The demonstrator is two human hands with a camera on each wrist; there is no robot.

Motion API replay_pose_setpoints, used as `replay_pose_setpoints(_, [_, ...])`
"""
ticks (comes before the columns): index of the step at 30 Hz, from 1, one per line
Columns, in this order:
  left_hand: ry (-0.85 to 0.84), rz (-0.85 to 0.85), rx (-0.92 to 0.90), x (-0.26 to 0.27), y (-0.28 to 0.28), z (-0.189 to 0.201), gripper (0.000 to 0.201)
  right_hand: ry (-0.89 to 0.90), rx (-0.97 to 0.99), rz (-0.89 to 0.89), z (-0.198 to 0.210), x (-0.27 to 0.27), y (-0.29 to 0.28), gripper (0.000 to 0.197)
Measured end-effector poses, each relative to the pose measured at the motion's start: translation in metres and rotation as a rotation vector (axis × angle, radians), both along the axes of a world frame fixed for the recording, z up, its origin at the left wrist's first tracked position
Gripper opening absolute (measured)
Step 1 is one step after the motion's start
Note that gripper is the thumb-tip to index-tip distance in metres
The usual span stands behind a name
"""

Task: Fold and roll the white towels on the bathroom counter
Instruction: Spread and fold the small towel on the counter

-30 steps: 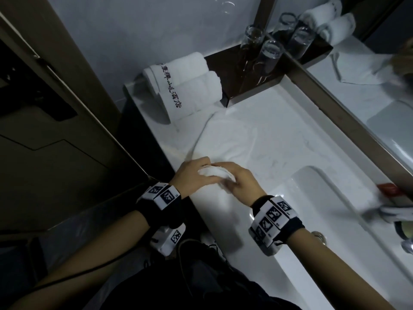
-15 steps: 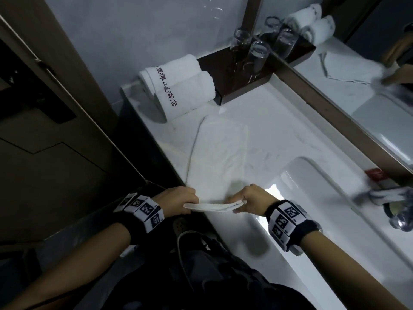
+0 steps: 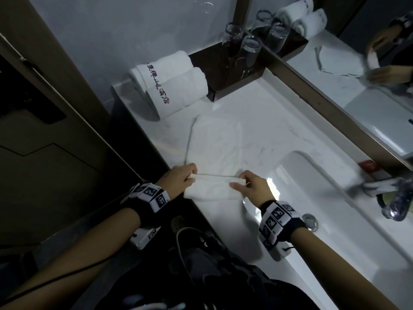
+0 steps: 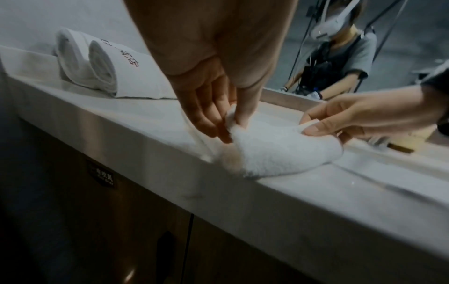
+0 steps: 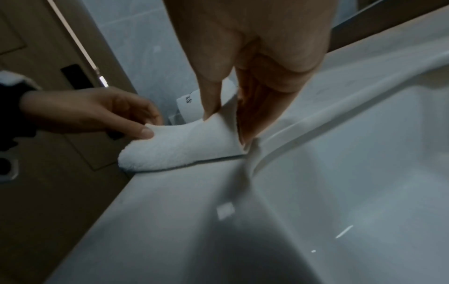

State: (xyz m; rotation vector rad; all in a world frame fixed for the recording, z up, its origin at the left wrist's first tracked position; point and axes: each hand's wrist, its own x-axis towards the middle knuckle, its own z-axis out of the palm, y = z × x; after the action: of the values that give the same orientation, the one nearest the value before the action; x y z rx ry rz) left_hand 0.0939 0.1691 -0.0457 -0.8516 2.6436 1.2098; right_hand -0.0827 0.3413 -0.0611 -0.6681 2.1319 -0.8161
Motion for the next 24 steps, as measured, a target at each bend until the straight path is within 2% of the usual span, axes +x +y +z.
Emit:
replay_pose_setpoints(3, [-0.120, -0.085, -0.138, -0.005, 0.007, -0.003, 0.017, 0.076, 0.128, -0.006, -0.005, 0.000, -0.006, 0.032])
replay_pose_setpoints(6, [-0.106, -0.138, -0.378, -0.010, 0.013, -0.010, 0.030, 0.242, 0.200, 0.045, -0.004, 0.002, -0.009, 0.042])
replay_pose_setpoints(8, [-0.026, -0.242, -0.446, -0.009, 0.017, -0.009, 0.035, 0.402, 0.129, 0.115, -0.004, 0.004, -0.007, 0.043])
replay_pose_setpoints(11, [0.009, -0.429, -0.507, 0.003, 0.020, -0.007, 0.024, 0.551, -0.127, 0.383, -0.002, 0.009, 0.002, 0.017])
replay_pose_setpoints(12, [0.005, -0.454, -0.508, 0.008, 0.019, -0.007, 0.021, 0.556, -0.171, 0.456, -0.003, 0.009, 0.005, 0.018])
replay_pose_setpoints(14, [0.038, -0.477, -0.457, 0.015, 0.017, -0.010, 0.029, 0.522, -0.182, 0.489, -0.003, 0.007, 0.007, 0.025])
replay_pose_setpoints(17, [0.046, -0.484, -0.462, 0.018, 0.015, -0.013, 0.039, 0.482, -0.109, 0.564, -0.005, 0.002, 0.012, 0.054])
replay_pose_setpoints(18, [0.052, -0.476, -0.483, 0.017, 0.016, -0.014, 0.037, 0.503, -0.102, 0.604, -0.005, 0.002, 0.014, 0.058])
replay_pose_setpoints(21, [0.046, -0.420, -0.486, 0.015, 0.023, -0.011, 0.037, 0.712, -0.210, 0.682, -0.005, 0.001, 0.020, 0.053])
replay_pose_setpoints(23, [0.065, -0.313, -0.377, 0.015, 0.021, -0.010, 0.037, 0.795, -0.287, 0.695, -0.008, 0.002, 0.022, 0.049])
replay_pose_setpoints(24, [0.062, -0.231, -0.287, 0.015, 0.018, -0.008, 0.032, 0.779, -0.306, 0.676, -0.009, 0.002, 0.022, 0.045])
